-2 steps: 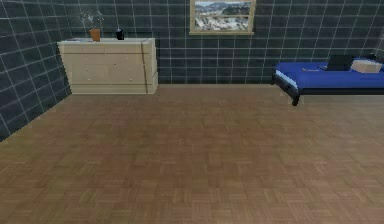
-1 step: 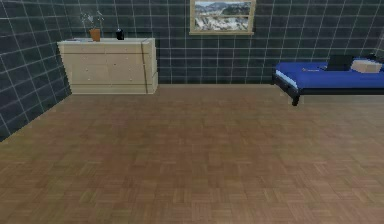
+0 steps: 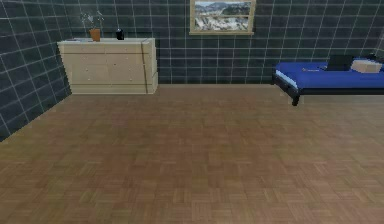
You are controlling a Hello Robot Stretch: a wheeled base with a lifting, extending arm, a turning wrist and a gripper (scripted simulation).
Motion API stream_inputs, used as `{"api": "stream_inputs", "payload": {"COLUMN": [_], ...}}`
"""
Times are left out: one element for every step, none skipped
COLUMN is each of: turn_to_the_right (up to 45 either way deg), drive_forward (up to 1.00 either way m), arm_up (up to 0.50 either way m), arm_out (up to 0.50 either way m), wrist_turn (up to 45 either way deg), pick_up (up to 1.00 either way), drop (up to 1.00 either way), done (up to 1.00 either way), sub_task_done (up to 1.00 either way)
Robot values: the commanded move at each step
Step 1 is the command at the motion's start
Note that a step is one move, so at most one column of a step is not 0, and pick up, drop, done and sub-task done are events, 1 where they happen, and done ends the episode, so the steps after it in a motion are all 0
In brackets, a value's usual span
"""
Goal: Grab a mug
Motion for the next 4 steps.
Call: {"api": "stream_inputs", "payload": {"turn_to_the_right": [0.0, 0.0, 0.0, 0.0], "drive_forward": [0.00, 0.00, 0.00, 0.00], "arm_up": [0.00, 0.00, 0.00, -0.30], "arm_out": [0.00, 0.00, 0.00, 0.00], "wrist_turn": [45.0, 45.0, 30.0, 0.0], "pick_up": [0.00, 0.00, 0.00, 0.00], "drop": [0.00, 0.00, 0.00, 0.00], "done": [0.00, 0.00, 0.00, 0.00], "sub_task_done": [0.00, 0.00, 0.00, 0.00]}}
